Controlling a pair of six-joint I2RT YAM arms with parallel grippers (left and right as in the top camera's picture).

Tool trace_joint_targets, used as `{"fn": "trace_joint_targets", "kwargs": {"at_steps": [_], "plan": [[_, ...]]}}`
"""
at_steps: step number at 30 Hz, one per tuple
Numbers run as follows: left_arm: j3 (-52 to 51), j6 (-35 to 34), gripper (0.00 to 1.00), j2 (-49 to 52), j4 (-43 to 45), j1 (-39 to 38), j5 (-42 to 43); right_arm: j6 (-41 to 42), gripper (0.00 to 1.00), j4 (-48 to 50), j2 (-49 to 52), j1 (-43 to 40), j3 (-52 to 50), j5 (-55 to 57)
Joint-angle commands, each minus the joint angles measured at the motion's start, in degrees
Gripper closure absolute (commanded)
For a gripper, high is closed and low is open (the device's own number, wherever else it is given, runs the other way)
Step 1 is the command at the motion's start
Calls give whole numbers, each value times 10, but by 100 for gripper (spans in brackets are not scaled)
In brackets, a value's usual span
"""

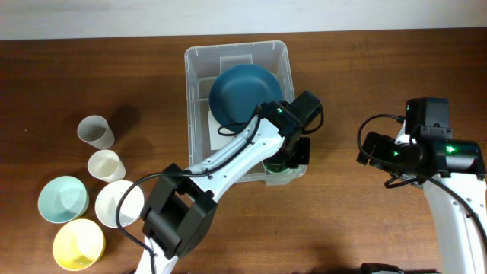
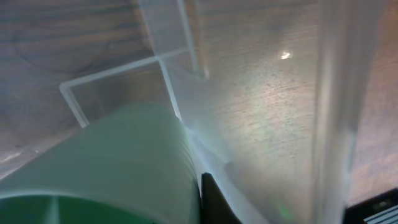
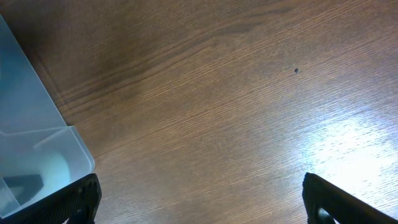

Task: Pack container
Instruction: 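Carry the mint green cup into the container and release it, then reposition the mint green cup in the container's right corner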

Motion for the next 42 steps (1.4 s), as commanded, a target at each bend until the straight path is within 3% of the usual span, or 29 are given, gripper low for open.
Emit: {"fn": "trace_joint_targets", "kwargs": {"at_steps": [1,6,11,17,22,26,31,34,36,38,42], "plan": [[-2,-10,79,4,0,2,-10,-4,1,-1,-6,4,0,-1],[-2,-10,67,4,-1,2,-10,-4,1,-1,-6,4,0,-1],[-1,-7,67,4,-1,7,-10,-4,1,-1,-6,4,0,-1],[46,52,68,-1,-28,36,-12,-4,1,-1,-6,4,0,-1],[152,56,66,-22,-121,73,-122,-4,1,0,-6,4,0,-1],[193,78,63,-50,-140,102,-132,-4,1,2,-6,4,0,-1],[198,77,65,-83,-145,140,-130,-4,1,2,-6,4,0,-1],[197,77,76,-83,-156,147,-125,-4,1,2,-6,4,0,-1],[187,77,69,-82,-157,147,-125,-4,1,2,-6,4,0,-1],[178,77,52,-81,-157,147,-125,-4,1,2,-6,4,0,-1],[144,77,44,-81,-156,147,-109,-4,1,2,-6,4,0,-1]]}}
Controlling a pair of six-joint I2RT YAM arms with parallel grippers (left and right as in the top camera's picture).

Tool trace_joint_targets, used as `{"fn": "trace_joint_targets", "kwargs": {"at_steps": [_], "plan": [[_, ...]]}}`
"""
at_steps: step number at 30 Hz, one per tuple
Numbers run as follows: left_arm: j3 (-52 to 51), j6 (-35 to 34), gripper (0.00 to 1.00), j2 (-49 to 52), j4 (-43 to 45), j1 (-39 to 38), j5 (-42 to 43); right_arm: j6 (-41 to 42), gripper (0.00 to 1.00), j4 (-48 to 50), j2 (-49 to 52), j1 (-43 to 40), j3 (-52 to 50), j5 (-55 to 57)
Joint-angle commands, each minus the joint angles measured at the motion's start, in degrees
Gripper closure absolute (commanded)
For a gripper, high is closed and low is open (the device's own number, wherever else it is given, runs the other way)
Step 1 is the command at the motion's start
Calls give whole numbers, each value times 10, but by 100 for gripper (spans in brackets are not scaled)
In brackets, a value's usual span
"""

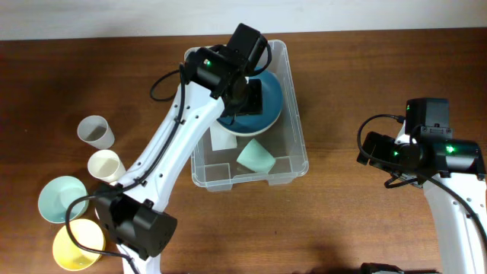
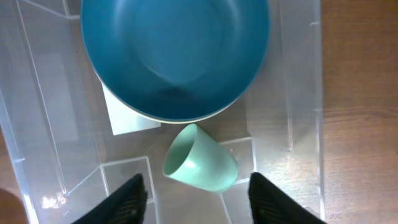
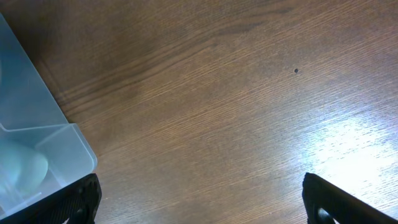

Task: Pack container
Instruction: 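Reposition the mint green cup in the container's right corner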

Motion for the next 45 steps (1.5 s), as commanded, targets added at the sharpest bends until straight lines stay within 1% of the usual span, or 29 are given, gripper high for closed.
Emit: {"fn": "trace_joint_targets", "kwargs": {"at_steps": [1,3,7,9,13,16,17,18,23,28,30,32,33,35,39,45], "plan": [[-42,7,43,-5,0,0,17,-4,1,2,-6,4,-1,-1],[-72,33,41,-5,5,0,31,-4,1,2,-6,4,0,-1],[-135,78,34,-5,27,1,58,-4,1,2,-6,4,0,-1],[-172,104,31,-5,44,1,87,-4,1,1,-6,4,-1,-1],[-229,134,29,-5,81,0,128,-4,1,1,-6,4,-1,-1],[-260,142,28,-4,107,1,135,-4,1,1,-6,4,-1,-1],[-267,151,28,-4,114,0,144,-4,1,1,-6,4,0,-1],[-276,172,28,-4,128,0,176,-4,1,1,-6,4,-1,-1],[-293,193,29,-4,158,0,244,-4,1,1,-6,4,-1,-1],[-293,231,32,-4,167,0,336,-4,1,2,-6,4,-1,-1],[-293,231,33,-4,167,0,353,-4,1,1,-6,4,0,-1],[-293,231,37,-4,168,0,366,-4,1,2,-6,4,-1,-1],[-293,235,39,-5,170,0,370,-4,1,2,-6,4,-1,-1],[-293,252,40,-5,178,0,392,-4,1,2,-6,4,-1,-1],[-293,258,39,-5,185,-1,416,-4,1,2,-6,4,-1,-1],[-293,258,39,-5,185,-24,416,-4,1,2,-6,4,0,-1]]}}
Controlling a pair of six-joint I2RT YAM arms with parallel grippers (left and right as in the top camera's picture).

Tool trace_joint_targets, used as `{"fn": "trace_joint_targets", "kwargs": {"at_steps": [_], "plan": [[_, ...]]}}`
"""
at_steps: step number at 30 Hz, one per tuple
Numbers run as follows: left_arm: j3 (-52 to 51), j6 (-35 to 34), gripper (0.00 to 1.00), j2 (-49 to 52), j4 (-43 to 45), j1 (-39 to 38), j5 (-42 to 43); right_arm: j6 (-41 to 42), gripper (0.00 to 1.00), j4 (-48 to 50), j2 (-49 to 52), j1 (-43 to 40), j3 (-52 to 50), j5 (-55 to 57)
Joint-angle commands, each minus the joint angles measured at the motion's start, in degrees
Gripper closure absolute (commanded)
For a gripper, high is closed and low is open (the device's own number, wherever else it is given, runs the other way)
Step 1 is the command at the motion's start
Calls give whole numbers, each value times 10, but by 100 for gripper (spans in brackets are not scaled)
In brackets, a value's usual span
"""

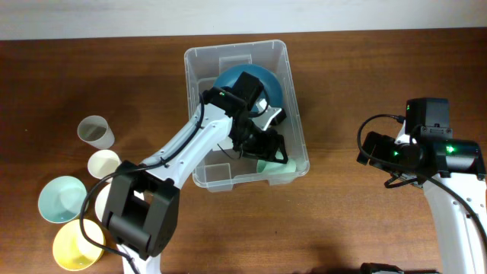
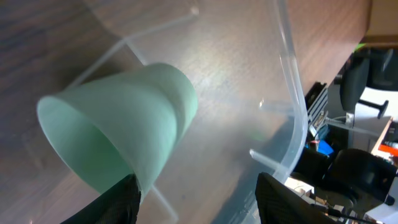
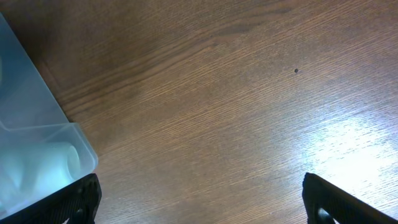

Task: Pack container
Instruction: 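Reposition the mint green cup in the container's right corner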

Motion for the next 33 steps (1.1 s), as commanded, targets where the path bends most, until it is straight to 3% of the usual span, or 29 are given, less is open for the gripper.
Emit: {"fn": "trace_joint_targets", "kwargs": {"at_steps": [1,11,19,21,33], "plan": [[-3,16,39,-5,2,-31,26,-4,1,1,-6,4,0,-1],[-3,16,38,-4,10,-72,26,-4,1,1,-6,4,0,-1],[-3,16,38,-5,10,-72,-25,-4,1,1,-6,4,0,-1],[-3,16,29,-5,10,-72,-41,-4,1,1,-6,4,0,-1],[78,16,21,-37,5,-16,-91,-4,1,1,-6,4,0,-1]]}}
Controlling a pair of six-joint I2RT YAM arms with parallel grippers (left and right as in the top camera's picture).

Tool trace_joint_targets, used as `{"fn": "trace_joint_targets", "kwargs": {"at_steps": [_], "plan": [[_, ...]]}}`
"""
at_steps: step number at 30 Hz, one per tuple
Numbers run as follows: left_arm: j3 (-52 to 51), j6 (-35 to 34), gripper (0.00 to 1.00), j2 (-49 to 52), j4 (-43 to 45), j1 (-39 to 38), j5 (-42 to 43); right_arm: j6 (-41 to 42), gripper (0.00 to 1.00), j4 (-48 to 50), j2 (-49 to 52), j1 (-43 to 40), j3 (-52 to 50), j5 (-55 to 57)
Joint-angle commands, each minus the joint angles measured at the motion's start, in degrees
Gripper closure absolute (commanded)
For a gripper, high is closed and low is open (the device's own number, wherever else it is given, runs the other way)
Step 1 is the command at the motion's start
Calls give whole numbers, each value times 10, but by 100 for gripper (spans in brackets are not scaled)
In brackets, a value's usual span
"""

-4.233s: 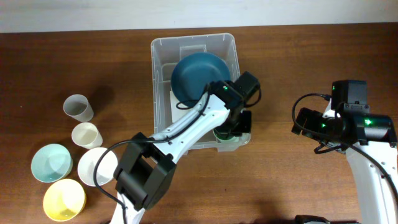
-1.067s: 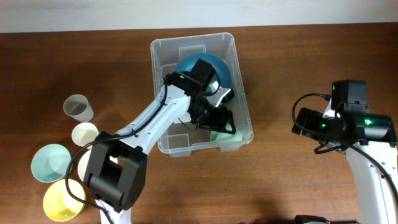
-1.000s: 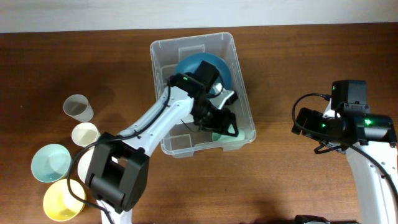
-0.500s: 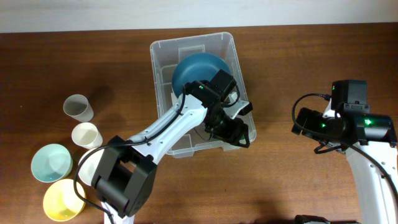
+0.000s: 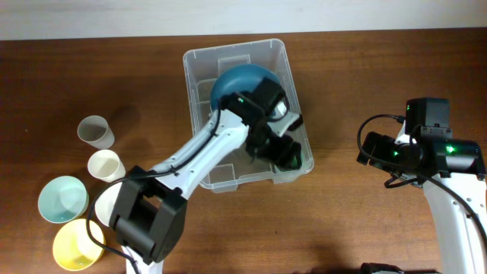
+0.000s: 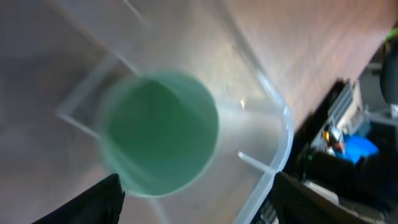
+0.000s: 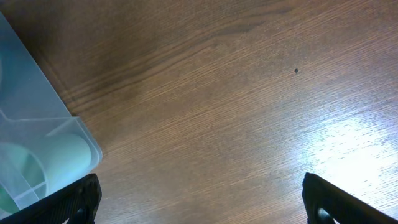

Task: Pack container
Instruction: 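Reposition the mint green cup in the container's right corner, then move left gripper back to the cups and grasp the white cup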

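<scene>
The clear plastic container [image 5: 228, 49] stands mid-table with a dark blue bowl [image 5: 240, 84] at its back. My left gripper [image 5: 288, 152] is low inside its front right corner. In the left wrist view the green cup [image 6: 158, 134] faces the camera mouth-on in that corner, just ahead of my left gripper [image 6: 196, 208], which is open and holds nothing. My right gripper [image 7: 199, 208] is open over bare table to the right of the container. The green cup [image 7: 59, 155] shows through the container's corner wall.
At the left of the table are a grey cup [image 5: 95, 131], a cream cup [image 5: 105, 164], a white cup [image 5: 112, 204] partly under my left arm, a pale teal bowl [image 5: 62, 198] and a yellow bowl [image 5: 77, 243]. Bare wood lies between the container and the right arm.
The green cup lay tipped on its side beside my left gripper; now its mouth faces the wrist camera in the corner. The gripper has moved right, and the container's front has swung slightly right.
My left gripper was first pressed close against the green cup at the container's front right corner. Then it was open above the blue bowl, the cup lying on its side. Then it was low beside the tipped cup, and now looks into its mouth. The right arm stayed still.
</scene>
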Motion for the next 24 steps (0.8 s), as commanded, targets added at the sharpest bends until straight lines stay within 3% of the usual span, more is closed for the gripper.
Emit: {"fn": "trace_joint_targets", "kwargs": {"at_steps": [1,4,7,9,13,14,24], "plan": [[46,9,21,-43,1,37,-26,-4,1,2,-6,4,0,-1],[50,9,20,-64,-1,58,-30,-4,1,2,-6,4,0,-1],[50,3,20,-95,-31,97,-121,-4,1,2,-6,4,0,-1],[50,-40,17,-126,-68,143,-229,-4,1,2,-6,4,0,-1],[50,-95,14,-174,-108,214,-346,-4,1,2,-6,4,0,-1],[50,-120,8,-194,-125,255,-392,-4,1,2,-6,4,0,-1],[18,-138,7,-171,-193,418,-413,-4,1,3,-6,4,0,-1]]}}
